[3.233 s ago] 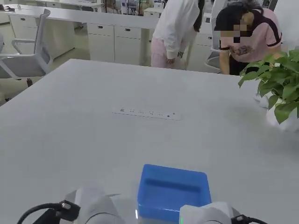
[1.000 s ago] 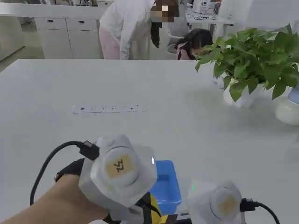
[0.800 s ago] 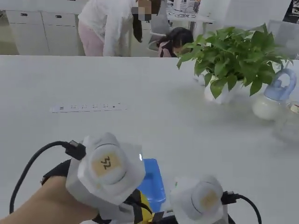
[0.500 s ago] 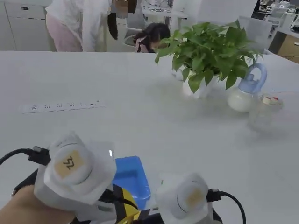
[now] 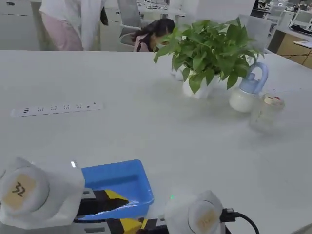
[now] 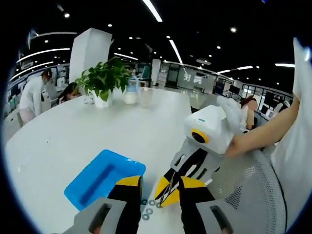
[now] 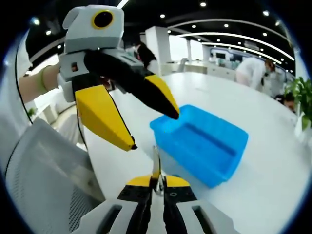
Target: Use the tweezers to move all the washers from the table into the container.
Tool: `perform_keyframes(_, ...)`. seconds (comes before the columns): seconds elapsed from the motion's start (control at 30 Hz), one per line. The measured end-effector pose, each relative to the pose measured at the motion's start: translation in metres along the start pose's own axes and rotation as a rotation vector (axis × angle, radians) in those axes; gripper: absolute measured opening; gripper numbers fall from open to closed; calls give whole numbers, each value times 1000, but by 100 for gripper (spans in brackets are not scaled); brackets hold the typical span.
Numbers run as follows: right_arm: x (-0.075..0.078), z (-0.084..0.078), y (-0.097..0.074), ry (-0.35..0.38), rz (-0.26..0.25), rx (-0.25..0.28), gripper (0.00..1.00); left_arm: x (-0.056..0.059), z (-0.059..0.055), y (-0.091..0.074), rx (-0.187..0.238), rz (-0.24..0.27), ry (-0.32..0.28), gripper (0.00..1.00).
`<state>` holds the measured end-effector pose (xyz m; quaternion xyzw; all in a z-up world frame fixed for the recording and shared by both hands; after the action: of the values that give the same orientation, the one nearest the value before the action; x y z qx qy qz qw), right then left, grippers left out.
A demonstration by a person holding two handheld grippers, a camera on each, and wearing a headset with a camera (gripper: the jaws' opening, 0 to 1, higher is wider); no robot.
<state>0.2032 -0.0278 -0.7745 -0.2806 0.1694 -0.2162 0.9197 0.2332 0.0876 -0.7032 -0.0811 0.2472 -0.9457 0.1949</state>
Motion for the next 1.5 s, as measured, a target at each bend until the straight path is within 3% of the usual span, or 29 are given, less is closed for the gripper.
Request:
perform_keyframes(0.07, 1, 0, -1, 3, -2, 2, 4, -1, -6, -9, 10, 62, 11, 32)
perform_keyframes(0.17, 2, 1, 0, 8, -1, 5, 4, 1, -13, -21, 44, 96, -66, 35)
perform_keyframes(0.3, 0, -1, -1, 9, 0, 6, 4, -1, -23, -37, 71, 188, -121, 37)
perform_keyframes(0.37, 0, -2, -2, 10, -2, 4, 4, -1, -26, -45, 105, 241, -163, 38)
perform_keyframes(0.5, 0, -2, -1, -5, -4, -4, 4, 0, -35, -58, 119, 334, -201, 44)
perform_keyframes(0.67, -2, -2, -1, -26, -6, -14, 4, 7, -46, -69, 125, 387, -267, 49)
perform_keyframes(0.77, -1, -1, -1, -28, 5, -19, 4, 10, -52, -75, 128, 459, -288, 53)
perform_keyframes(0.87, 0, -2, -2, -40, 16, -32, 4, 11, -53, -80, 186, 529, -322, 57)
perform_keyframes(1.0, 1, -3, -3, -38, 24, -37, 4, 10, -54, -84, 275, 585, -373, 66)
perform_keyframes(1.27, 1, -4, -5, -43, 28, -44, 4, 16, -51, -81, 286, 627, -334, 75)
perform_keyframes(1.4, 1, -2, -4, -67, 36, -56, 4, 20, -48, -80, 295, 640, -350, 81)
perform_keyframes(1.5, 1, -1, -3, -65, 38, -59, 4, 28, -40, -77, 404, 581, -481, 89)
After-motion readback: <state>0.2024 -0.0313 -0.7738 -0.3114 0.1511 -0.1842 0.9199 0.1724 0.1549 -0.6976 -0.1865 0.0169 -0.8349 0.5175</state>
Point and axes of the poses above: the centre of the closed fingertips' face, and the gripper's own axes: y roughly forward along the fingers, x roughly to its right, z roughly out of its top, the point moved 8 cm from there along -y, roughly backward along the fingers, and after that the axes turned 8 degrees about z, right-handed, at the moved point
